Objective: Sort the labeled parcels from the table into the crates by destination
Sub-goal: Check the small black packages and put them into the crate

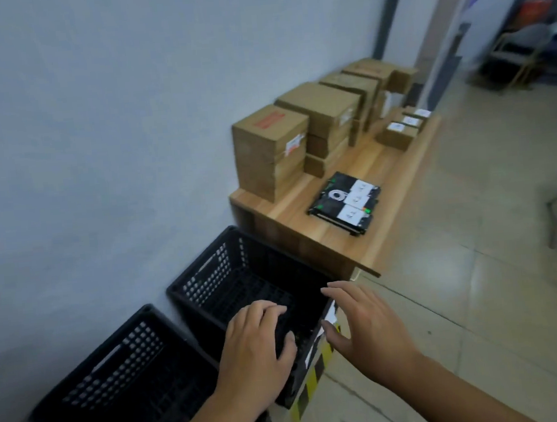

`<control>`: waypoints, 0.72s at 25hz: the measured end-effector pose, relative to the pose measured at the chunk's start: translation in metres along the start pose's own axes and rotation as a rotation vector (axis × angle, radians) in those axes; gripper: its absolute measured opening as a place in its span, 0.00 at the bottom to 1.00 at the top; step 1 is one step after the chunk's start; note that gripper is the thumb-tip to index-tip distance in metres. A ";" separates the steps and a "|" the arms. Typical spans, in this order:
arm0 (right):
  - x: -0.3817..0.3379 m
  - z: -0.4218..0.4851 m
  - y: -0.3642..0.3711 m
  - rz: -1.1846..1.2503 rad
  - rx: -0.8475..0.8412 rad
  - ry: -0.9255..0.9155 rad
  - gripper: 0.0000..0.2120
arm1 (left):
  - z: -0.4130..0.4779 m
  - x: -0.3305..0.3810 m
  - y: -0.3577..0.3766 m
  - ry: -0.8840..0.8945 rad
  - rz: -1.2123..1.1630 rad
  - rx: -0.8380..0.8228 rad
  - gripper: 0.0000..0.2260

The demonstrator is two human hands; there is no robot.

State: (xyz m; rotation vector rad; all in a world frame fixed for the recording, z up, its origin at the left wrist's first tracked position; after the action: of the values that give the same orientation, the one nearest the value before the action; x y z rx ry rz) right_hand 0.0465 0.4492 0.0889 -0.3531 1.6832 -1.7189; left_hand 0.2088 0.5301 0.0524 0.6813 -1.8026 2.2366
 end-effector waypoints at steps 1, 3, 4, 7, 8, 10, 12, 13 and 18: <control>0.020 -0.002 -0.007 -0.003 0.003 0.037 0.24 | 0.012 0.016 0.009 0.025 0.000 -0.010 0.18; 0.063 -0.002 -0.018 -0.010 0.016 0.085 0.23 | 0.037 0.046 0.029 0.054 0.009 -0.026 0.18; 0.086 -0.001 -0.023 -0.002 0.023 0.101 0.23 | 0.049 0.061 0.040 0.063 0.013 -0.030 0.18; 0.160 0.006 -0.040 0.038 0.039 0.121 0.21 | 0.088 0.111 0.074 0.058 0.044 -0.022 0.18; 0.184 0.009 -0.046 0.053 0.040 0.118 0.20 | 0.099 0.127 0.083 0.040 0.049 -0.020 0.18; 0.231 0.014 -0.059 0.088 0.033 0.120 0.20 | 0.123 0.159 0.101 0.001 0.055 -0.016 0.17; 0.268 0.020 -0.070 0.084 0.026 0.095 0.21 | 0.145 0.185 0.114 -0.038 0.074 -0.009 0.17; 0.286 0.025 -0.075 0.077 0.020 0.077 0.21 | 0.156 0.198 0.121 -0.048 0.085 -0.006 0.17; 0.354 0.061 -0.085 0.065 0.003 0.011 0.22 | 0.214 0.236 0.158 -0.073 0.112 -0.018 0.16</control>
State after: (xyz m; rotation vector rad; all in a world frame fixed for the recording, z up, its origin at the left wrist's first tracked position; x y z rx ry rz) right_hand -0.1943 0.1698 0.0813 -0.2851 1.6820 -1.6790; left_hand -0.0147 0.2535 0.0565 0.6837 -1.9383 2.2902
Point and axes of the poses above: each hand's wrist, its own z-axis towards the middle knuckle, its own y-axis out of the palm, x = y × z, the point moved 6 cm from there along z, towards the middle knuckle, and after that the axes turned 1 degree about -y, right-handed, at the moved point
